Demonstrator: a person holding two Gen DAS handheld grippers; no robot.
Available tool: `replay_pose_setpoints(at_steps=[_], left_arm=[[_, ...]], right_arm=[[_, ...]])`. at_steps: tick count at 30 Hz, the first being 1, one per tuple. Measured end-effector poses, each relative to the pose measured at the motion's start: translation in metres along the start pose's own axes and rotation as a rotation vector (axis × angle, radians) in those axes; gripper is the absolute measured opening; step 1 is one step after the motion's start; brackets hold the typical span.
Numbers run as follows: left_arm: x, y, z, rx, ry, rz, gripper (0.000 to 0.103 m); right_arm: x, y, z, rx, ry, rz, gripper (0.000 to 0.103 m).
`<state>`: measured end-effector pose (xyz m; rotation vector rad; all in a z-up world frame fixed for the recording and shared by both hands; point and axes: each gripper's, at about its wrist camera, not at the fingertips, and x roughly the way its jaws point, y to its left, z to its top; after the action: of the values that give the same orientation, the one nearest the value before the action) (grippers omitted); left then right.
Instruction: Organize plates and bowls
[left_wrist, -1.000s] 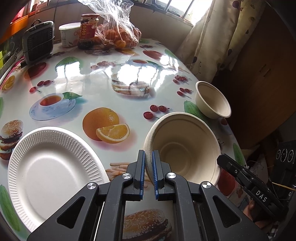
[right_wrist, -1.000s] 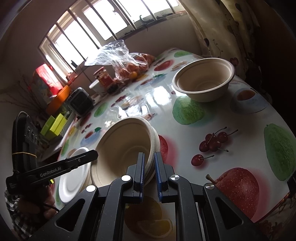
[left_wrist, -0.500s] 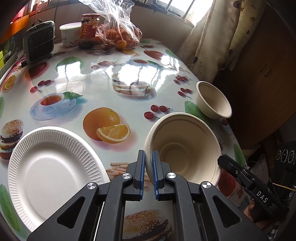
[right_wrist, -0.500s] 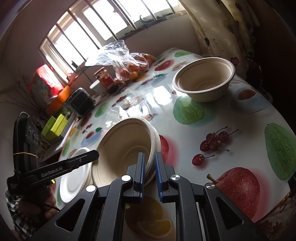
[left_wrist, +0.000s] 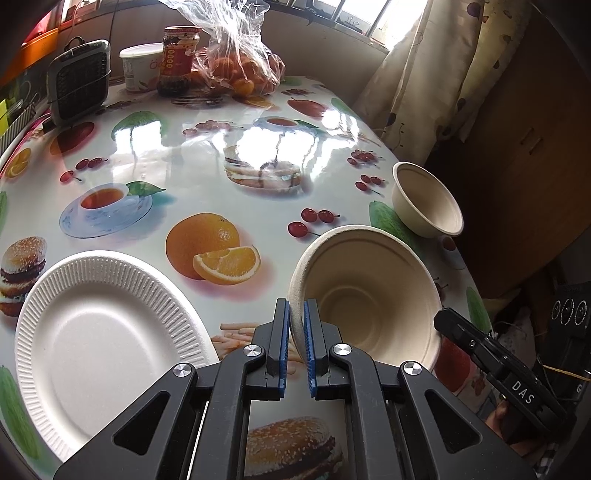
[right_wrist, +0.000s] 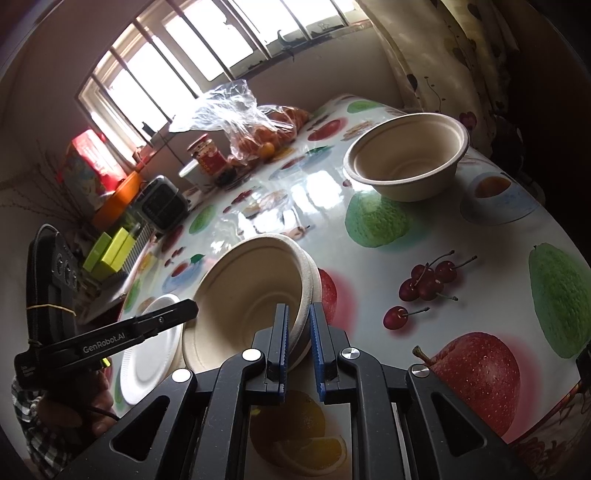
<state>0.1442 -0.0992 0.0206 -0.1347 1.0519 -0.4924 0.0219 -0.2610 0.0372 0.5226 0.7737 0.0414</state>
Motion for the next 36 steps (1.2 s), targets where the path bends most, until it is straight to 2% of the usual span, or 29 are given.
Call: replay_pose_setpoints(at_steps=[3, 8, 12, 14, 36], left_arm=[[0.0, 0.0, 0.0, 0.001, -0.002, 0.005, 0.011], [0.0, -0.001, 0.001, 0.006, -0.006, 0.023, 0.026], [-0.002, -0.002, 0.003, 0.009, -0.014, 0.033, 0.032], [-0.003, -0.004, 0.006, 0.017, -0.02, 0.034, 0.036], [0.0, -0.035, 0.035, 0.107, -0.042, 0.04, 0.036]], right_arm=[[0.0, 0.0, 0.0, -0.001, 0.0, -0.001, 0.013], [0.0, 0.001, 0.002, -0.003, -0.005, -0.013, 0.022], [-0.001, 0.001, 0.002, -0.003, -0.011, -0.024, 0.024], [-0.001, 0.001, 0.004, -0.002, -0.017, -0.029, 0.03], [-0.012, -0.011, 0.025, 0.003, -0.061, -0.079, 0.031]])
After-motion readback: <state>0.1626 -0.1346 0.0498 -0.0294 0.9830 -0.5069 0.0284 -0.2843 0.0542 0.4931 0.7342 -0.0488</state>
